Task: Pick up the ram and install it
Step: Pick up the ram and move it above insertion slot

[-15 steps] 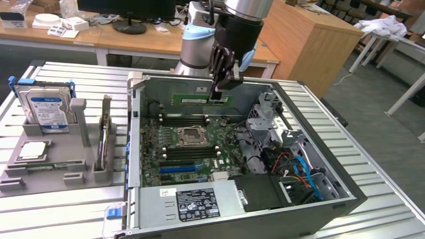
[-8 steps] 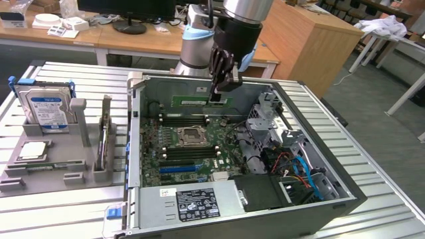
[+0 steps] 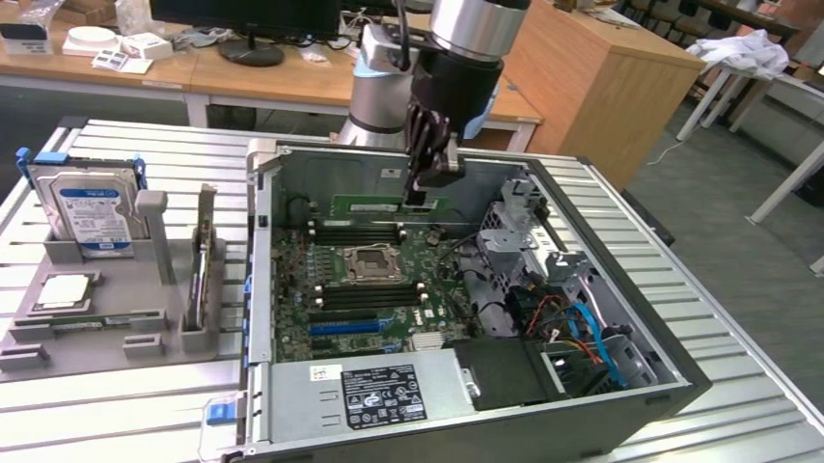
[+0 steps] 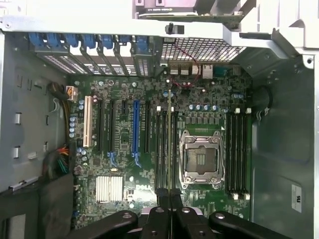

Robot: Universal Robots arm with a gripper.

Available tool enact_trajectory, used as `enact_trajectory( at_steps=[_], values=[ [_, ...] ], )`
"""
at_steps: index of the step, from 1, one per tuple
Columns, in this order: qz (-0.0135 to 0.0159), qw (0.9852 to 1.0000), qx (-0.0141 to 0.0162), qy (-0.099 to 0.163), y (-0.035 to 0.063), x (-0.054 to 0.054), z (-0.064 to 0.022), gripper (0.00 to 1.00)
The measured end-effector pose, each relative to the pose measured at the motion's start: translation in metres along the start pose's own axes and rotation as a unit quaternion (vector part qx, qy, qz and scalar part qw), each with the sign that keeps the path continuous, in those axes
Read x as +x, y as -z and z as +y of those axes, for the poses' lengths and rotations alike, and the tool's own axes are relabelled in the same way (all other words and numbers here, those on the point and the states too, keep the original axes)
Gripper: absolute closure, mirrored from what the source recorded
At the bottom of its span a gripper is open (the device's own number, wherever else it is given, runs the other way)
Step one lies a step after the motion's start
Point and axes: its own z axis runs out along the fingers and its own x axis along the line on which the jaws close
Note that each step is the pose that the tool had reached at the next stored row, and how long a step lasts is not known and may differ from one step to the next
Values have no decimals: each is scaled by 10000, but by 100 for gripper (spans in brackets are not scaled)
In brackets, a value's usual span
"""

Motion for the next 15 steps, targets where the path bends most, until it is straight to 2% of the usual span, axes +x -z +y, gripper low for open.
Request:
enact_trajectory(
  at_steps=[15],
  values=[
    [0, 10000, -13, 0, -269, 12, -11, 88]
  ],
)
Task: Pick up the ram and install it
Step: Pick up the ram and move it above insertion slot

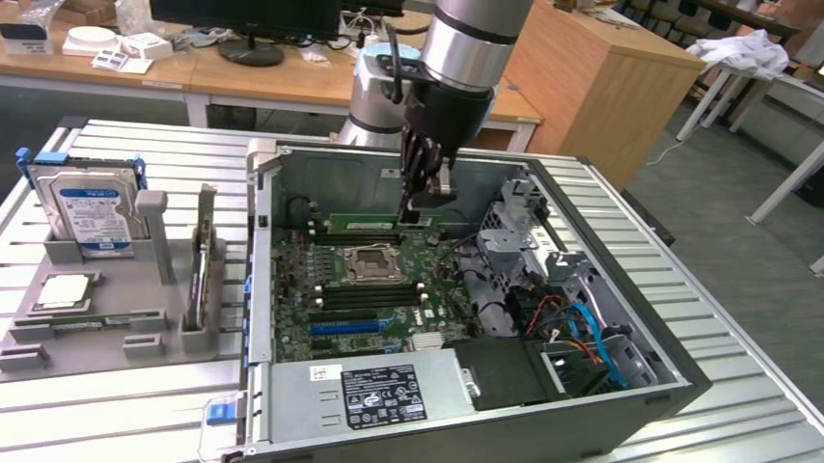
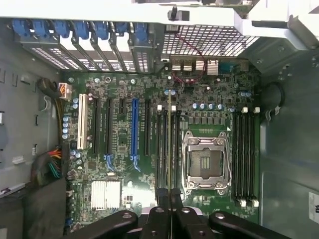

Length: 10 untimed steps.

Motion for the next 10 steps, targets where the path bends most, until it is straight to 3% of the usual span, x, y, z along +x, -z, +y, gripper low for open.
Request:
enact_trajectory(
  at_steps=[10],
  values=[
    [0, 10000, 0, 0, -124, 5, -6, 88]
  ],
)
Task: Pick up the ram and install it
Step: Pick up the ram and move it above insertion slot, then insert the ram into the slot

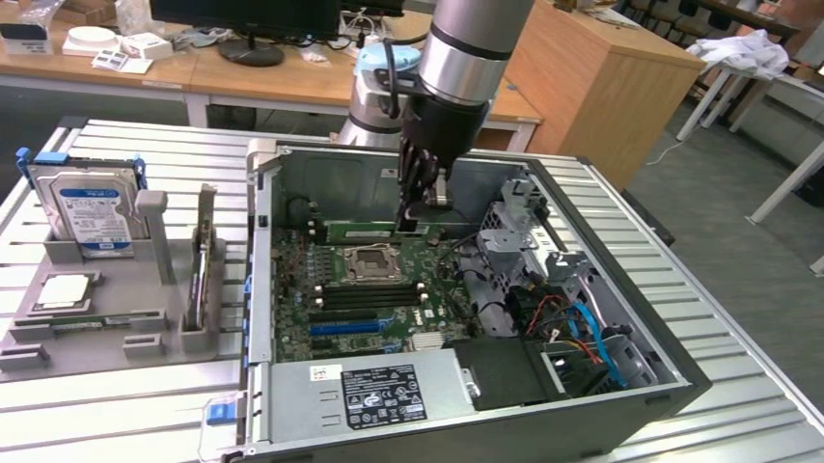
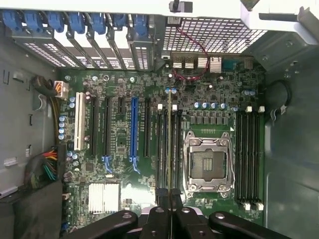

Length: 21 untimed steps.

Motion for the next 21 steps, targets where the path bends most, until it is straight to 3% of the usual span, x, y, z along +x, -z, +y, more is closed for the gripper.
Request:
enact_trajectory(
  at_steps=[21],
  values=[
    [0, 10000, 0, 0, -54, 2, -2, 88]
  ],
)
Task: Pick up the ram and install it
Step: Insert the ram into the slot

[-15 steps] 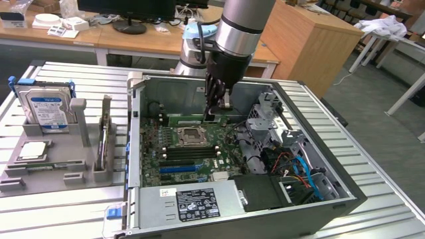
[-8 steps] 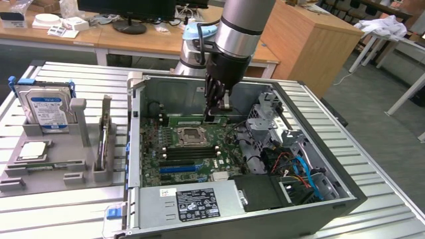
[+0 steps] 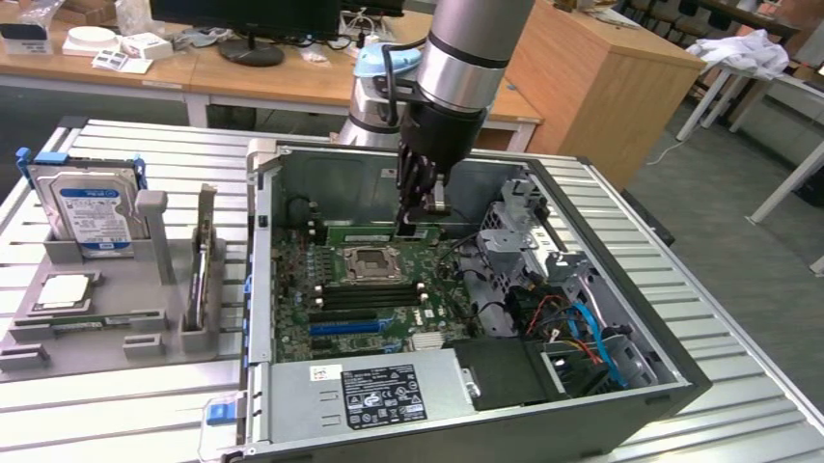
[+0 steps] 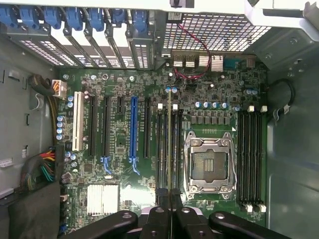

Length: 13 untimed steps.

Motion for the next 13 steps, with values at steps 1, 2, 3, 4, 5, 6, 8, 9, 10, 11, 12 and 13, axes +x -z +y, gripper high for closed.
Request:
enact_trajectory(
  at_steps=[1, 2, 3, 4, 5, 6, 8, 9, 10, 11, 12, 13],
  values=[
    [0, 10000, 0, 0, 0, 0, 0, 88],
    [0, 10000, 0, 0, 0, 0, -1, 88],
    [0, 10000, 0, 0, 0, 0, -6, 88],
    [0, 10000, 0, 1, 0, 0, -14, 88],
    [-1, 10000, 0, 0, 1, 0, -26, 88],
    [0, 10000, 0, 0, 2, 0, -40, 88],
    [-1, 10000, 0, 0, 3, 1, -65, 88],
    [-1, 10000, 0, 0, 3, 1, -75, 88],
    [-1, 10000, 0, 1, 4, 1, -78, 88],
    [-1, 10000, 0, 0, 4, 1, -78, 88],
    [-1, 10000, 0, 0, 4, 1, -78, 88],
    [-1, 10000, 0, 0, 4, 0, -78, 88]
  ],
)
